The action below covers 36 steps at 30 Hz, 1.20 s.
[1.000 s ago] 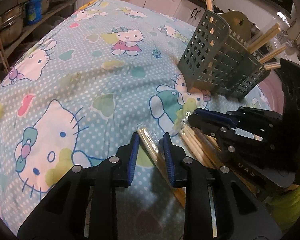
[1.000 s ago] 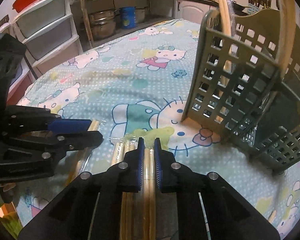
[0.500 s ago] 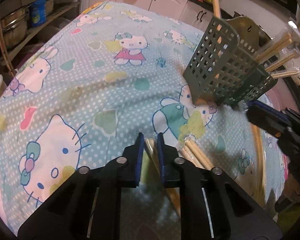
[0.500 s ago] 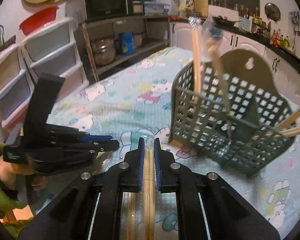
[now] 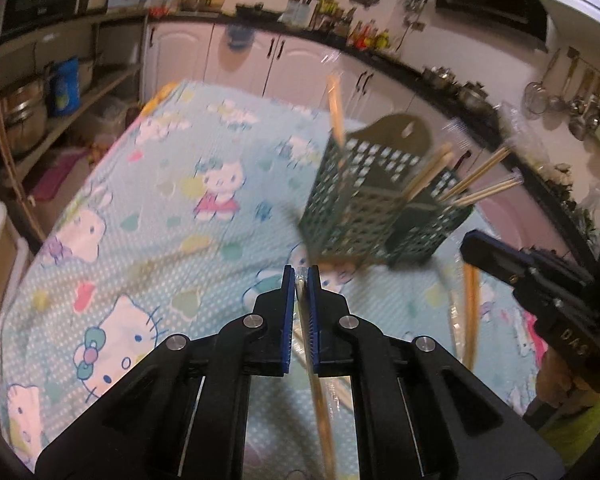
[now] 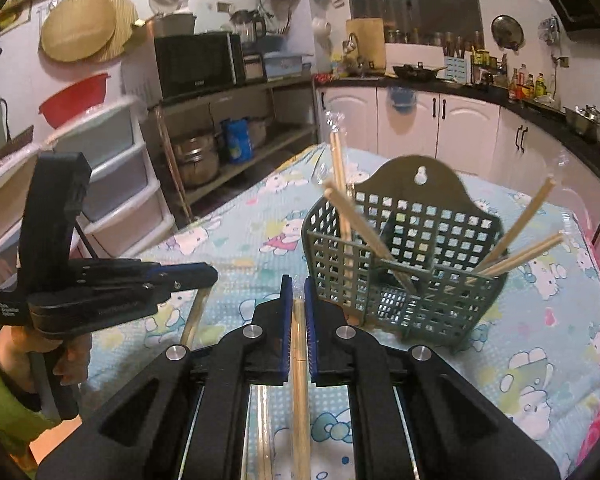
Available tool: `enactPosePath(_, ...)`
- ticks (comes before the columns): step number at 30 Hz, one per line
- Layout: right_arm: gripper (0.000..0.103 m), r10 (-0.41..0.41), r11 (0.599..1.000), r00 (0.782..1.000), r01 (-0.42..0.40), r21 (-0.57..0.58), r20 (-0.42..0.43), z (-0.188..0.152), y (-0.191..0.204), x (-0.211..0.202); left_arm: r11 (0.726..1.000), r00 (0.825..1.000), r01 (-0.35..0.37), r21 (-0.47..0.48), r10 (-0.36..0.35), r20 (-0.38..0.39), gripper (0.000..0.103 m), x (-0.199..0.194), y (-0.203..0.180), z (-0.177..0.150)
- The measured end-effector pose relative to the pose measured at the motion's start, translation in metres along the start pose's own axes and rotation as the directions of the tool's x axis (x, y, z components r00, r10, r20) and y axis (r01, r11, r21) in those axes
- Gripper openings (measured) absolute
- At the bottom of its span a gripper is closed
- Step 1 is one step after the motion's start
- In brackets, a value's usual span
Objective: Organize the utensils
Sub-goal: 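Lift the chopsticks with the left tool and carry them over the caddy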
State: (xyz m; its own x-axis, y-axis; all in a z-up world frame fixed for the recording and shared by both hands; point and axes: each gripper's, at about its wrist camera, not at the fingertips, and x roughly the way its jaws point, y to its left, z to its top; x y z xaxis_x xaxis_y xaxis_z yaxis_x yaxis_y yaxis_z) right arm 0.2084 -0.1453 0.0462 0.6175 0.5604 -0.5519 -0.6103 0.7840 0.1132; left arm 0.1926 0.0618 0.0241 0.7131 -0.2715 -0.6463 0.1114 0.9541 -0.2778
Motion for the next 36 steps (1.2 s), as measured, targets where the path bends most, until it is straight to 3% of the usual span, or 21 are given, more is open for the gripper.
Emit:
enactPosePath(8, 0.006, -0.017, 0.999, 0.996, 0.014, 0.036, 0.082, 0.003, -0.011, -0.039, 0.998, 0.996, 0.035, 0.047, -0.039, 0.081, 0.001, -0.026, -0.03, 0.017)
enactPosePath(16, 0.006, -0.039, 0.998, 0.987, 0.03, 0.063, 0.156, 0.006, -0.023, -0.076, 0.993, 0.991, 0.068, 0.096, -0.078, 0.113, 0.001, -0.034, -0.058, 0.028)
enactPosePath(36, 0.006, -0.09, 0.993, 0.956, 0.065, 0.097, 0.279, 0.032, -0.04, -0.116, 0.978, 0.969, 0.106, 0.178, -0.142, 0.202, 0.001, -0.045, -0.108, 0.074)
